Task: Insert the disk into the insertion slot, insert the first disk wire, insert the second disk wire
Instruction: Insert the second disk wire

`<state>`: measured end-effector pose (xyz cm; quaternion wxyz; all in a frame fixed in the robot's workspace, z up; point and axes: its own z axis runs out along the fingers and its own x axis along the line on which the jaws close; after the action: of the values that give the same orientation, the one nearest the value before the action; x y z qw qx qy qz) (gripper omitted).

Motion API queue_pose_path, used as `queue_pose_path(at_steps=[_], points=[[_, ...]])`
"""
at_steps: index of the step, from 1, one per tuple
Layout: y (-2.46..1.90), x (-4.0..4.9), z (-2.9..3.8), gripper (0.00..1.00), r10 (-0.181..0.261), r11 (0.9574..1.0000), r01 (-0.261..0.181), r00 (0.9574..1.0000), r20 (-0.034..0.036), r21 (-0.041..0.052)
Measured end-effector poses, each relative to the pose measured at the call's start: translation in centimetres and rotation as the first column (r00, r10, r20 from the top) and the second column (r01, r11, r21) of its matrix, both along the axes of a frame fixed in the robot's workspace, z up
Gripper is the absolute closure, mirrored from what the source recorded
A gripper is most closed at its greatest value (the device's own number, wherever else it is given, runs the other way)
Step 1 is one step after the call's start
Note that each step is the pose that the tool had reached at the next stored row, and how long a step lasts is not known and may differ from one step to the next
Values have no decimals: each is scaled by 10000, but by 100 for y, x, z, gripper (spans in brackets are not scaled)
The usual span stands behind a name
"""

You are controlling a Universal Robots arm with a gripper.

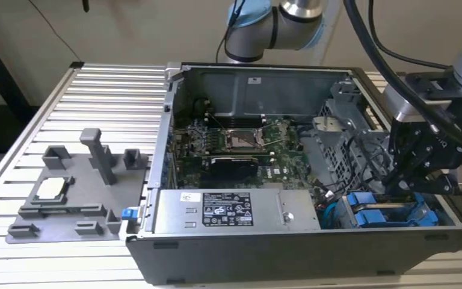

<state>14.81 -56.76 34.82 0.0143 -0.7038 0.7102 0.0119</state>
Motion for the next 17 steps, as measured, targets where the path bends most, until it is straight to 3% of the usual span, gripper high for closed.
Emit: queue_pose_path(at_steps=[17], points=[[0, 12, -61, 84, 1, 10000, -1, 10000, 0, 15]])
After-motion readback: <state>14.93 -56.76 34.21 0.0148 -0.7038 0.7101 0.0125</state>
